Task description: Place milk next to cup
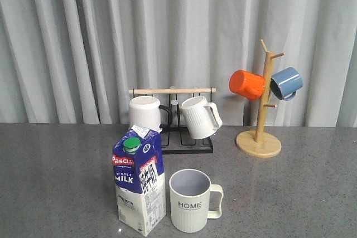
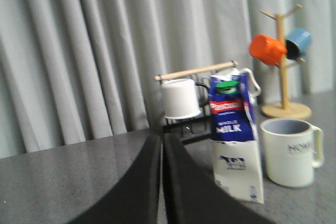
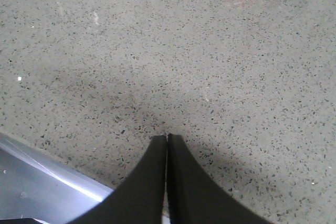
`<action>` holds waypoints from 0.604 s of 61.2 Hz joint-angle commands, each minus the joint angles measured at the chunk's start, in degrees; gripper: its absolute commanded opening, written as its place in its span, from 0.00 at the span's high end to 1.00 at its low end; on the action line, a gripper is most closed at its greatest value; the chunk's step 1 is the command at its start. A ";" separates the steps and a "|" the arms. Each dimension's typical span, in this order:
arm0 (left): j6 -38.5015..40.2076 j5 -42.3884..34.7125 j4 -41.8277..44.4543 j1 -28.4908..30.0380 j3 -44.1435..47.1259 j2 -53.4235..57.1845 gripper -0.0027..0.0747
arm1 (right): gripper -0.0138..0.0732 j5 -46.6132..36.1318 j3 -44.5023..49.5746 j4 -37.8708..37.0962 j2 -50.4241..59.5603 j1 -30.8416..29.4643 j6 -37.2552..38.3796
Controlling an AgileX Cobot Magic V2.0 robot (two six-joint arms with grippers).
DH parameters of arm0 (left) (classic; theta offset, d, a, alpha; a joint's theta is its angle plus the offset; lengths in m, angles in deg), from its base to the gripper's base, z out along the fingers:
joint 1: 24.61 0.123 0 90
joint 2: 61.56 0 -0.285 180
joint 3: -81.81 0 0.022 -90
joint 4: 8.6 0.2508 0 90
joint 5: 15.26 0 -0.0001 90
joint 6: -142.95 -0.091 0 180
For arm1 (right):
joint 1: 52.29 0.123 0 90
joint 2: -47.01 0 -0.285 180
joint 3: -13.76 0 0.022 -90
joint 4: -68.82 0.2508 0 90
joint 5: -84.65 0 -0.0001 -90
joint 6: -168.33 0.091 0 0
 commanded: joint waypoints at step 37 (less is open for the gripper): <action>6.78 -10.20 0.04 10.43 14.40 8.61 0.97 | 0.85 -3.31 -1.36 -0.54 -0.01 -0.02 -0.20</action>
